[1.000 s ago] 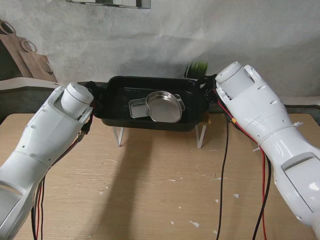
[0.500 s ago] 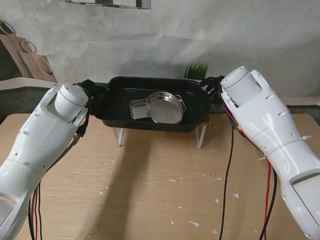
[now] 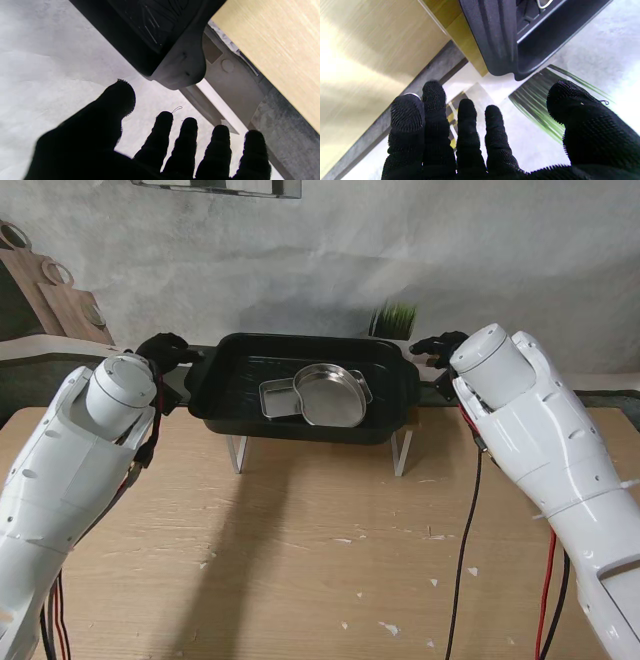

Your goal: Stack the baking trays onto the shelf

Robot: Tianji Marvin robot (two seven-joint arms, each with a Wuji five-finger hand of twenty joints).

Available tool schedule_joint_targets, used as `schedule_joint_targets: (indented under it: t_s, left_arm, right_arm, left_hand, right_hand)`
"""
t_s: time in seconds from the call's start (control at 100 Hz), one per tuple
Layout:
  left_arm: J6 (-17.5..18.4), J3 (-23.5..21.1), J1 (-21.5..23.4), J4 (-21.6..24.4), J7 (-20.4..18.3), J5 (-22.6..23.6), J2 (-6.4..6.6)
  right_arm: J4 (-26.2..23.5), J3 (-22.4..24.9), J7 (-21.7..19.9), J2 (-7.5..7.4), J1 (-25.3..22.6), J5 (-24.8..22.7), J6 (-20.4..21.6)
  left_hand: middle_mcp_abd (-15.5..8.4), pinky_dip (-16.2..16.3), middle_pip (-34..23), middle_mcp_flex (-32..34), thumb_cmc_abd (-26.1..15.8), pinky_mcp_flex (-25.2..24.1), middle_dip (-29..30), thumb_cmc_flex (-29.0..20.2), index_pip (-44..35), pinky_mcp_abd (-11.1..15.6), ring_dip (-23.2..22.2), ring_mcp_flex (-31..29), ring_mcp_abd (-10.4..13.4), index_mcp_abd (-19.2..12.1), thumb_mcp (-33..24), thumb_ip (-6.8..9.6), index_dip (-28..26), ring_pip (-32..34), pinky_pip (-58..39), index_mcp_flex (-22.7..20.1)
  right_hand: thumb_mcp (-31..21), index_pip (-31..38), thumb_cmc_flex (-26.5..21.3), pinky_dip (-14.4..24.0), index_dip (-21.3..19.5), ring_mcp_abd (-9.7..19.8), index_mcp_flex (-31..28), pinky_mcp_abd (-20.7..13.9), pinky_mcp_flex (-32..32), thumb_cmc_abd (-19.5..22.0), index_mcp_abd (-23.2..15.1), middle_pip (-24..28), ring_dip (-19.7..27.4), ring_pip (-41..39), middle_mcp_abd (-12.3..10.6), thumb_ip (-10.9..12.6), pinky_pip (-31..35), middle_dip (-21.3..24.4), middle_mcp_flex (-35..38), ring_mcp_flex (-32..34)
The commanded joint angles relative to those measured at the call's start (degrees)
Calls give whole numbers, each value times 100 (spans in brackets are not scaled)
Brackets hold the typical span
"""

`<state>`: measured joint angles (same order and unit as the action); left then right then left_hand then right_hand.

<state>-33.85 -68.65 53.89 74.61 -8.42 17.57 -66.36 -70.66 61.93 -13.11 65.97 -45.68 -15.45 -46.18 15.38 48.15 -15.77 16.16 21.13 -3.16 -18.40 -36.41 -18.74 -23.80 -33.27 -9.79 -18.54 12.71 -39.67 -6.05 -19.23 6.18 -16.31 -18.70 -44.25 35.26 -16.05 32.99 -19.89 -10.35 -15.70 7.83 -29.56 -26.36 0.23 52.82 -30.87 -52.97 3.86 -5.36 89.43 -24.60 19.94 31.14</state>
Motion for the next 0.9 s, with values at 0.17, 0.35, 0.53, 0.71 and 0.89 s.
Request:
schedule_joint_targets:
  t_s: [0.17, 0.35, 0.53, 0.71, 0.89]
  left_arm:
    - [490, -484, 939, 1048, -23, 240, 157]
    - [947, -907, 1790, 1940, -87, 359, 241]
    - [1382, -1329, 2680, 2852, -286, 386, 326]
    - [1878, -1625, 3688, 3692, -237, 288, 331]
    - [2559, -1753, 4726, 4237, 90, 249, 286]
  right_arm:
    - [-1404, 430, -47, -209, -1019, -643, 136]
    - [-2412, 706, 23, -270, -1789, -1050, 358]
    - [-3182, 875, 210, -261, -2484, -1299, 680]
    - [-3841, 965, 414, -238, -3229, -1421, 1066]
    - [-4432, 997, 767, -178, -4040, -1393, 1508]
  left_hand:
    - [-191, 217, 276, -281, -392, -287, 158, 55, 222, 323, 226, 474, 183, -477, 415, 260, 113, -176, 373, 8]
    - [-315, 42, 329, -429, -450, -428, 214, 21, 414, 448, 403, 697, 314, -806, 521, 296, 241, -236, 573, -56]
    - [-396, -364, 366, -481, -433, -380, 271, -7, 485, 468, 522, 834, 378, -1047, 500, 296, 334, -259, 796, -130]
    - [-394, -820, 354, -466, -429, -324, 305, -55, 486, 448, 584, 872, 396, -989, 472, 292, 400, -252, 931, -162]
    - [-334, -981, 397, -414, -374, -338, 365, 24, 503, 408, 619, 880, 376, -914, 264, 262, 468, -272, 932, -210]
  right_hand:
    - [-22, -190, 49, -6, -67, 310, 87, 40, 1538, 179, -433, -609, 656, 1363, -368, 246, -2019, 273, -466, -1279]
    - [-182, -348, -61, -246, -107, 385, 95, 146, 1852, 362, -574, -966, 977, 1997, -458, 311, -3067, 411, -529, -1511]
    - [-193, -569, -149, -509, -109, 407, 128, 256, 2067, 584, -760, -1354, 1247, 2525, -576, 402, -3985, 554, -548, -1680]
    - [-206, -706, -214, -548, -105, 502, 164, 253, 2135, 698, -878, -1504, 1302, 2642, -693, 451, -4257, 603, -591, -1765]
    - [-175, -817, -243, -544, -110, 541, 181, 238, 2196, 747, -946, -1578, 1331, 2700, -729, 472, -4421, 629, -664, -1832]
